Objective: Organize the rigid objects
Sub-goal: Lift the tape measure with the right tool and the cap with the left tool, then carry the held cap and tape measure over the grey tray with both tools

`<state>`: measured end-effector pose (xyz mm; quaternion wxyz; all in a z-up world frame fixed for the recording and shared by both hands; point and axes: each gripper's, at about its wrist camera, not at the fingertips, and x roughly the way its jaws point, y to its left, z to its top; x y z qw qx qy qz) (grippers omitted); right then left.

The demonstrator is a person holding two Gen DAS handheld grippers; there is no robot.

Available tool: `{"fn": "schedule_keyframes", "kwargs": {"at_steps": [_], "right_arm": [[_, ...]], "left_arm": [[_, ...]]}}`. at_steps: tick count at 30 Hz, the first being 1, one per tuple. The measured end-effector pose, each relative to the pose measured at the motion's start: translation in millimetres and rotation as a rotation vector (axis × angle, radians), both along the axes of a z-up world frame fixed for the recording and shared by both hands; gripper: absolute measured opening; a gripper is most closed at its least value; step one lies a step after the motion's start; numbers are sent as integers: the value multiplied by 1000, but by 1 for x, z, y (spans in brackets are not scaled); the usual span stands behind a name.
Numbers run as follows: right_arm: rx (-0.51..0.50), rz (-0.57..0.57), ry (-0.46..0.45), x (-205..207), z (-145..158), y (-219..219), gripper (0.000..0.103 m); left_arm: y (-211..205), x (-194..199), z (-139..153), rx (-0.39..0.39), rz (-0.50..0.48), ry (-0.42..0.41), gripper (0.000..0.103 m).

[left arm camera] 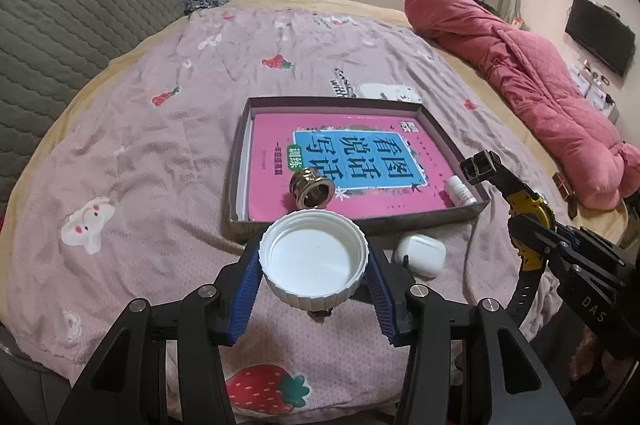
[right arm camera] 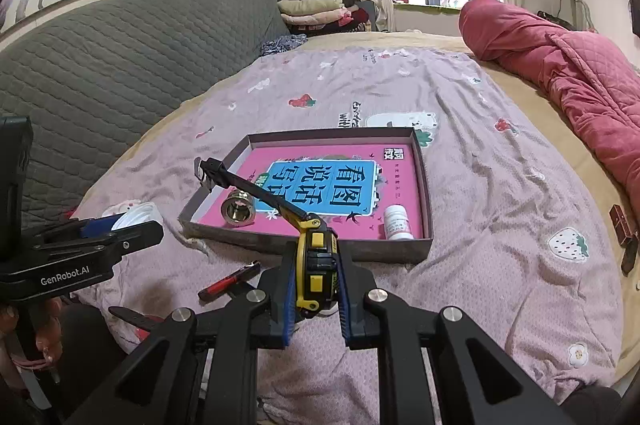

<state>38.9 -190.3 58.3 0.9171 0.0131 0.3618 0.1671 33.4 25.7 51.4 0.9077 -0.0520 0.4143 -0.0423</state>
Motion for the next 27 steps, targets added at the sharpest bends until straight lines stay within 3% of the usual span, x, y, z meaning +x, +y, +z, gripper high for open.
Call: {"fn": "schedule_keyframes", "kwargs": {"at_steps": [27], "right_arm": [[23, -18, -35, 13, 13, -1, 17]], "left_arm": [[5, 18, 11, 9, 19, -28, 52]]}}
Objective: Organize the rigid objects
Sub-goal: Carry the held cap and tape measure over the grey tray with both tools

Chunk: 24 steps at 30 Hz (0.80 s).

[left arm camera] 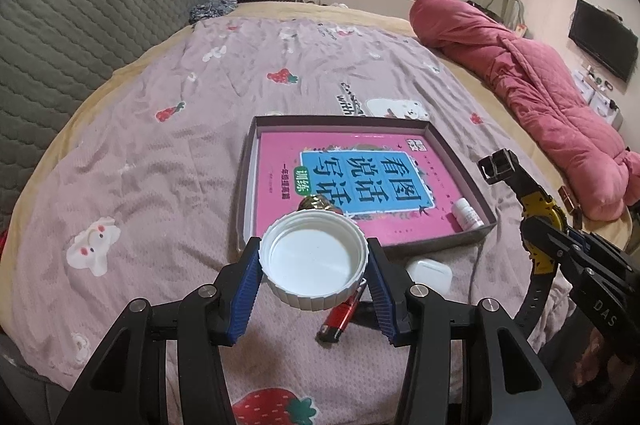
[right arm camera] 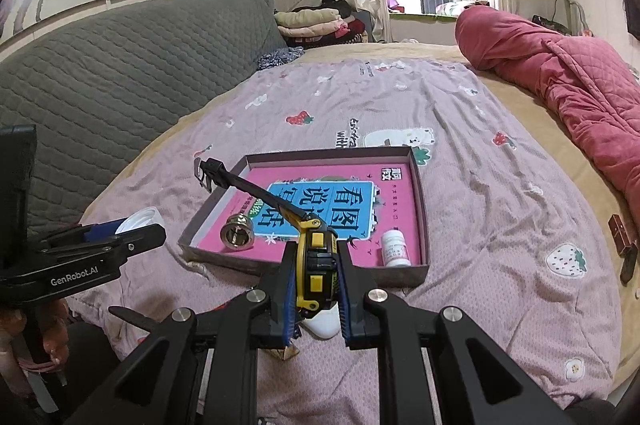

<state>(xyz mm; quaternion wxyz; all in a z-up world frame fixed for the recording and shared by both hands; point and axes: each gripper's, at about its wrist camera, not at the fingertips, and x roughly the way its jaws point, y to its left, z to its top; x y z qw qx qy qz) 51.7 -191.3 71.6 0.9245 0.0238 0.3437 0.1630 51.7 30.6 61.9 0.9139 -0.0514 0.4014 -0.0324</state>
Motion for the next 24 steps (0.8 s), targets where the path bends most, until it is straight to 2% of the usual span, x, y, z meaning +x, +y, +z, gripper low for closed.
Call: {"fn": "schedule_keyframes", "kwargs": {"at_steps": [15, 24], "right_arm": [[16, -26, -34, 9, 4, -7, 17], [19, -18, -32, 11, -1, -7, 17]], "left_arm": [[-4, 7, -4, 13, 0, 3, 52], [8, 18, -18, 8, 20, 23, 52]]}}
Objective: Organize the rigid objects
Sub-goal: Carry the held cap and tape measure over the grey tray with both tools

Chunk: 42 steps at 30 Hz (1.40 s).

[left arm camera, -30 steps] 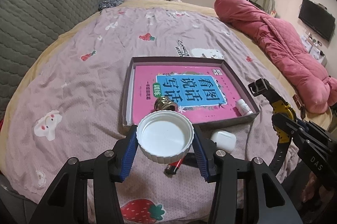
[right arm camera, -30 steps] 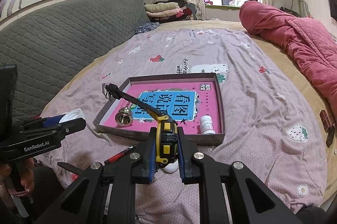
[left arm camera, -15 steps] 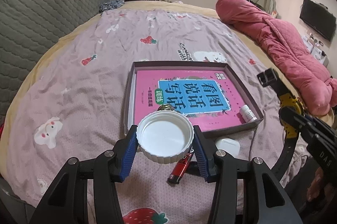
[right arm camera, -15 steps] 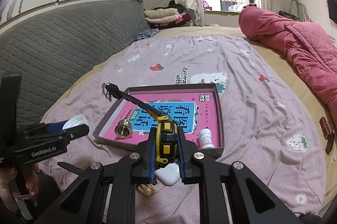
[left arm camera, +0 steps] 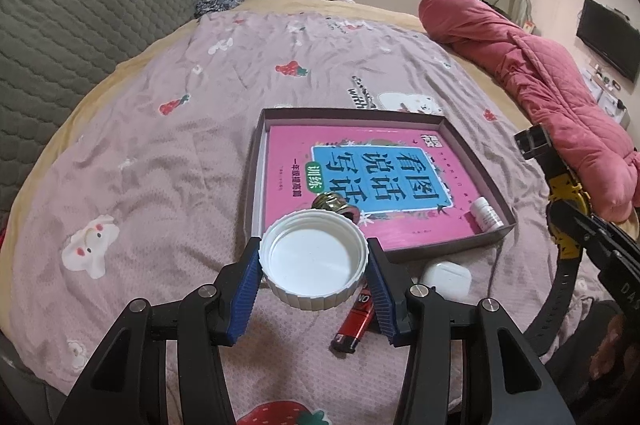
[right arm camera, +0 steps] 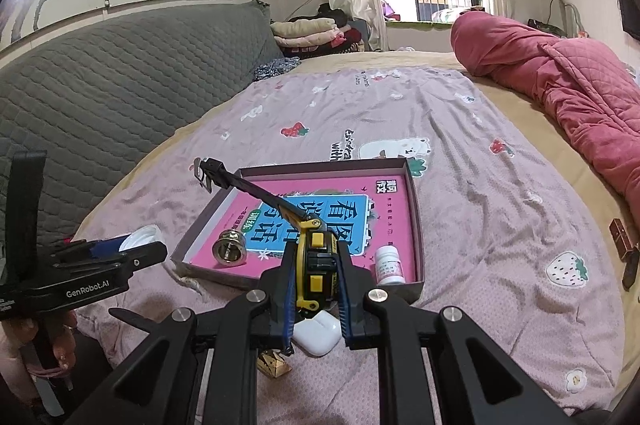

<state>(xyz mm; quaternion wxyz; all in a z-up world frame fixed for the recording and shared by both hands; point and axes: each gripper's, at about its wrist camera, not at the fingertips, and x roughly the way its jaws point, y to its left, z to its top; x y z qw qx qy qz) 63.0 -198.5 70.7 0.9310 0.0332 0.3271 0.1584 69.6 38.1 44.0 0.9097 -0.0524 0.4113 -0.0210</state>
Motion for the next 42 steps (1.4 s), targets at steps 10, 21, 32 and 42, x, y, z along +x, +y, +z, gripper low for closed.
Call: {"fn": "schedule_keyframes", "kwargs": {"at_steps": [10, 21, 32, 42], "right_arm": [[10, 0, 6, 10, -5, 2, 17], [17, 0, -3, 26, -5, 6, 17], [20, 3, -32, 44, -1, 16, 17], [25, -24, -49, 60, 1, 13, 17]], "left_arm": [[1, 9, -9, 15, 5, 0, 52], [0, 28, -13, 30, 2, -5, 52], [4, 47, -11, 29, 12, -19, 52], [10, 60, -14, 31, 28, -17, 52]]}}
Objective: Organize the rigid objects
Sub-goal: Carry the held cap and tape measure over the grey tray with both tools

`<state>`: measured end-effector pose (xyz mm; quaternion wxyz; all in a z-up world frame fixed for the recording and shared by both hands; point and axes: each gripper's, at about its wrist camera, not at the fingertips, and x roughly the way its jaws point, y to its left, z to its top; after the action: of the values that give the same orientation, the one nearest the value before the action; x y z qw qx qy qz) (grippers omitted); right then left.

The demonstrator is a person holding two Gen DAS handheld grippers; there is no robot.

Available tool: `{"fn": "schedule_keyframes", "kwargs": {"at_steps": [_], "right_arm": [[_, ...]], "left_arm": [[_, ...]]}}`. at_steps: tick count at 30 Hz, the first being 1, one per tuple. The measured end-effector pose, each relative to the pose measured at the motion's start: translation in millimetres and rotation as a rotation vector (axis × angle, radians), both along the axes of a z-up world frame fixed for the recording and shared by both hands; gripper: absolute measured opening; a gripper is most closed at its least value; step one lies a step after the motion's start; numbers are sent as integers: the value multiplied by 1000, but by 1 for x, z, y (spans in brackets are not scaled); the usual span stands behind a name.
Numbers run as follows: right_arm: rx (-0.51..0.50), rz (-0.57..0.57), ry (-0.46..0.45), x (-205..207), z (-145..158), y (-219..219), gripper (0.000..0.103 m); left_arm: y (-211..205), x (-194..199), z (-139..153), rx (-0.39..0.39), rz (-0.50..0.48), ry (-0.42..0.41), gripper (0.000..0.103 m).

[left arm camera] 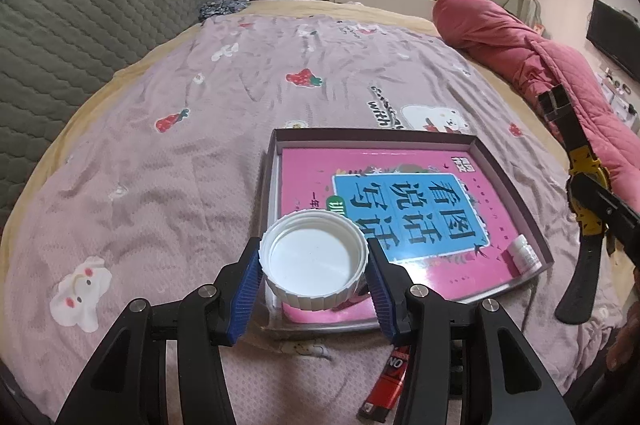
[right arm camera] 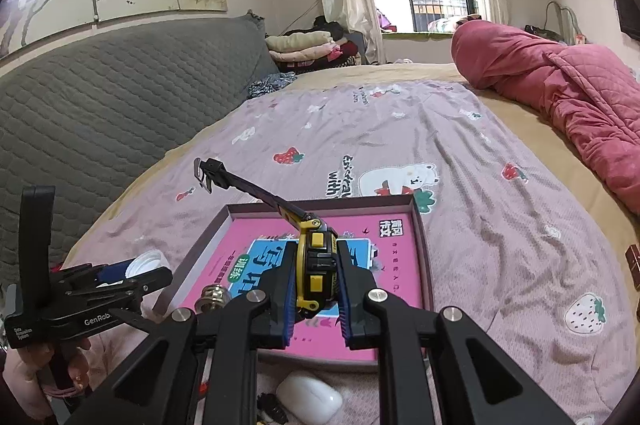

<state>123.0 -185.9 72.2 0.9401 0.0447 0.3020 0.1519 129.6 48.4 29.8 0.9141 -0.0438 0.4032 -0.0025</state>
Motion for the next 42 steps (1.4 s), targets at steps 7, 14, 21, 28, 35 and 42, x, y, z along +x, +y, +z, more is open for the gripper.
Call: {"fn": "schedule_keyframes", "kwargs": {"at_steps": [7, 14, 21, 28, 35, 42], "right_arm": [[-7, -10, -18, 8, 2, -1, 17], [-17, -7, -1, 13, -3, 3, 17], [-32, -5, 17, 18, -12, 4, 17], [-39, -10, 32, 22, -20, 5, 17], [-62, -8, 58, 27, -31, 7, 17], [-87, 4, 86, 30, -44, 12, 17]], "left_arm": [[1, 10, -7, 3, 4, 5, 52], [-2, 17, -17, 3, -4, 22, 52], [-3, 22, -28, -1, -6, 41, 52], [-5, 25, -40, 4, -12, 59, 52], [-10, 27, -48, 5, -19, 67, 52], [-15, 27, -56, 1, -31, 82, 52]]}}
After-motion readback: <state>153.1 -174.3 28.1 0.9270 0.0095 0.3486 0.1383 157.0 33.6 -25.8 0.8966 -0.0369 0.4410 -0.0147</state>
